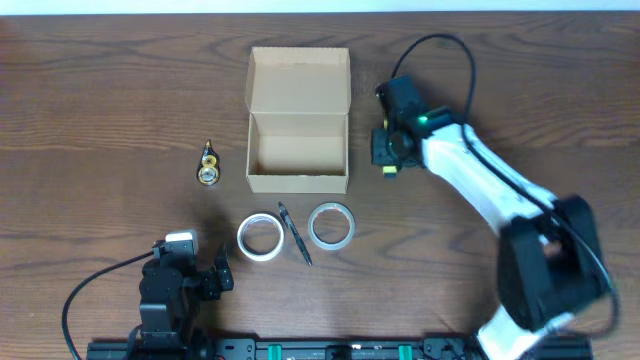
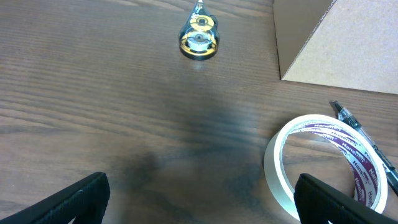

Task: Pack container
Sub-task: 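Move the right gripper to the yellow highlighter and grasp it, then carry the highlighter over the box and lower it inside, release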

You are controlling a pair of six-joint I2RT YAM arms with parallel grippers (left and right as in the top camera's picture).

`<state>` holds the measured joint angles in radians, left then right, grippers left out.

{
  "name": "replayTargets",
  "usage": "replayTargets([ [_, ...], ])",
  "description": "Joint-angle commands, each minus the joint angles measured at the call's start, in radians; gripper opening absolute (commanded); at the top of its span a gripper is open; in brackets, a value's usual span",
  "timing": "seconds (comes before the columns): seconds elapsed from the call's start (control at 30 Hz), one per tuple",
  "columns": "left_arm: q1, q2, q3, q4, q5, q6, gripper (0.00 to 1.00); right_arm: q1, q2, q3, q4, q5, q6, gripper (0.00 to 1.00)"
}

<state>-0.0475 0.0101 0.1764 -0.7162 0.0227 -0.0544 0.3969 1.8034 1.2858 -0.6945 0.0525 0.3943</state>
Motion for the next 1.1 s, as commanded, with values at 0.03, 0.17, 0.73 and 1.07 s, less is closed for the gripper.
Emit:
replayTargets([
  [0.03, 0.004, -0.006, -0.016, -0.005, -0.006, 0.006, 0.95, 0.021, -0.157, 0.015, -0.003, -0.054, -0.091, 0.01],
  [0.17, 0.004, -0.006, -0.016, -0.005, -0.006, 0.006, 0.96, 0.039, -0.231, 0.055, 0.022, -0.153, -0.166, 0.01],
  [0.73, 0.004, -0.006, -0.016, -0.005, -0.006, 0.006, 0.95, 0.073, 0.162, 0.589, -0.22, -0.303, -0.443, 0.01],
  [1.07, 0.004, -0.006, -0.016, -0.005, -0.006, 0.006, 0.95, 0.167, 0.277, 0.754, -0.436, -0.229, -0.686, 0.01],
])
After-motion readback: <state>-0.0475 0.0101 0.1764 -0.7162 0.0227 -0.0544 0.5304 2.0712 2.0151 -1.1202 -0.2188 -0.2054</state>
